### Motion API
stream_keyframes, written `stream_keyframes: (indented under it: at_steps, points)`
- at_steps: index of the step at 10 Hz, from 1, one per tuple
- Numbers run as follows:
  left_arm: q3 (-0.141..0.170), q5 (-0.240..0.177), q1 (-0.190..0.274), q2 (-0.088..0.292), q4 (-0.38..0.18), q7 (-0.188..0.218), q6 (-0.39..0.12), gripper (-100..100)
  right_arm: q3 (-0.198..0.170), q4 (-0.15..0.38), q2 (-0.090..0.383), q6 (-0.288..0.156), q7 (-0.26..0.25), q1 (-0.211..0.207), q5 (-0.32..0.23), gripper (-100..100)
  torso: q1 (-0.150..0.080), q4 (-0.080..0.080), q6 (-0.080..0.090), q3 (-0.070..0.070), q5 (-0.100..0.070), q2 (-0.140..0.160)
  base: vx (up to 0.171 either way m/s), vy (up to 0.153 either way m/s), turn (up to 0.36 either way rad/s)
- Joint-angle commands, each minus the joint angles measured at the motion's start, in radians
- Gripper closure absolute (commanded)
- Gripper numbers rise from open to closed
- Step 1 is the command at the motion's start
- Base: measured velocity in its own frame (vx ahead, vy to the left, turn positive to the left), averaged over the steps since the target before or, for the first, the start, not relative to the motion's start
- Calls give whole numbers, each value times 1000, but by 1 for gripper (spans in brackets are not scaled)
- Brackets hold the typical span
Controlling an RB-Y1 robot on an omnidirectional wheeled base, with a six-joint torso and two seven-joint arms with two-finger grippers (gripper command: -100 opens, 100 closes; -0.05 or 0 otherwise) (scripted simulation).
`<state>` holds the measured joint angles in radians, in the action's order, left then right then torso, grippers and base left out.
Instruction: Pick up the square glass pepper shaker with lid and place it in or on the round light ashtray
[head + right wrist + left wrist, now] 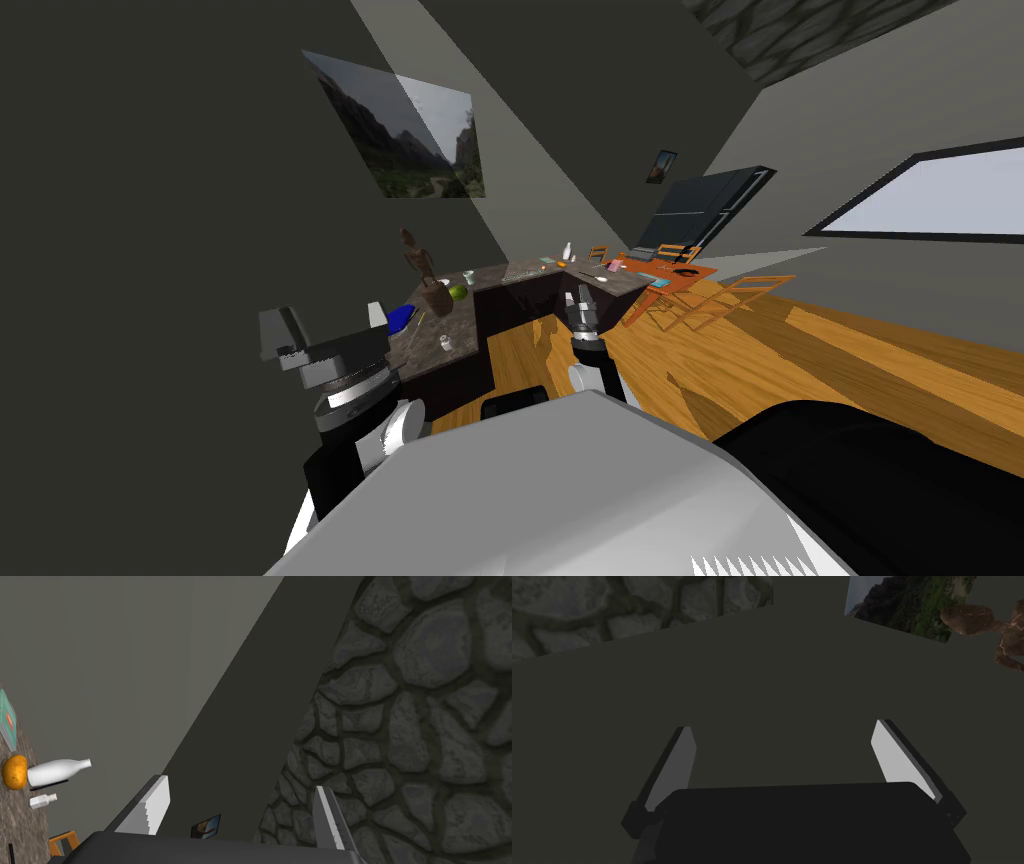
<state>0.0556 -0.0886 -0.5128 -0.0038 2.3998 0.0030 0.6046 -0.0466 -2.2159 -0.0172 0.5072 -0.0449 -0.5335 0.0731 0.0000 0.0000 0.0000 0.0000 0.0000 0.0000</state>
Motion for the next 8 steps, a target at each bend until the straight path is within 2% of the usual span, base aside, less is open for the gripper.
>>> stream_keyframes:
  at_steps: [1, 4, 8]
  points:
    - [4, -10, 3, 29, -10, 8, -1, -100, 0, 0, 0, 0, 0, 0, 0, 0, 0, 0, 0, 0, 0, 0, 4, -7, 13]
    - [20, -49, 15, 93, -49, 39, -6, -100, 0, 0, 0, 0, 0, 0, 0, 0, -1, 0, 0, 0, 0, -1, 10, -26, 25]
    - [51, -134, 44, 153, -138, 107, -19, -100, 0, 0, 0, 0, 0, 0, 0, 0, -5, 0, 0, -1, -1, -2, 19, -65, 35]
